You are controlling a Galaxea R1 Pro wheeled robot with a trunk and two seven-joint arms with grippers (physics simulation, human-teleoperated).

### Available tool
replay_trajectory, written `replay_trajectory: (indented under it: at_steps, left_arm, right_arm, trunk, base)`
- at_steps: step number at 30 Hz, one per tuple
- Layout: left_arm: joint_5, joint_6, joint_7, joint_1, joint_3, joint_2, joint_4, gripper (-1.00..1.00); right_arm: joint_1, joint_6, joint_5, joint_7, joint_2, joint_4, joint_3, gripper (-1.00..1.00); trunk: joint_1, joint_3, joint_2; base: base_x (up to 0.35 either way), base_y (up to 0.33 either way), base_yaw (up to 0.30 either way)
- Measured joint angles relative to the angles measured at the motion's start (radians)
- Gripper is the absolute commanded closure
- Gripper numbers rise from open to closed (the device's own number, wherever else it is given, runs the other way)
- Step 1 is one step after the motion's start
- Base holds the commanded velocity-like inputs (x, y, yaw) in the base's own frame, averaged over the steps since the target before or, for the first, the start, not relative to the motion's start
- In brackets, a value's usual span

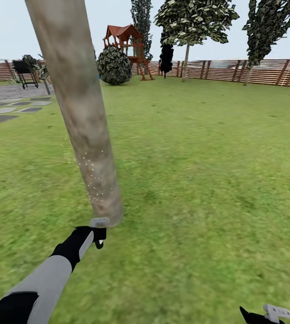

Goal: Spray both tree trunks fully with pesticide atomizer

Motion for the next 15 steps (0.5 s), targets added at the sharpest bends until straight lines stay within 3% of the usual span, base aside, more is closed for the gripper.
replay_trajectory:
  at_steps: [4,15]
  left_arm:
    - [-0.001,0.0,0.0,0.0,0.0,0.0,0.0,1.0]
    - [-0.003,0.0,0.0,0.0,0.002,0.002,0.0,1.0]
  right_arm:
    - [0.0,0.0,0.0,0.0,0.0,0.0,0.0,-1.0]
    - [0.0,-0.001,0.0,0.0,0.001,0.0,0.001,-1.0]
  trunk:
    - [0.0,0.0,0.0]
    - [0.0,0.0,0.0]
  base:
    - [0.051,-0.272,0.059]
    - [0.209,-0.214,0.269]
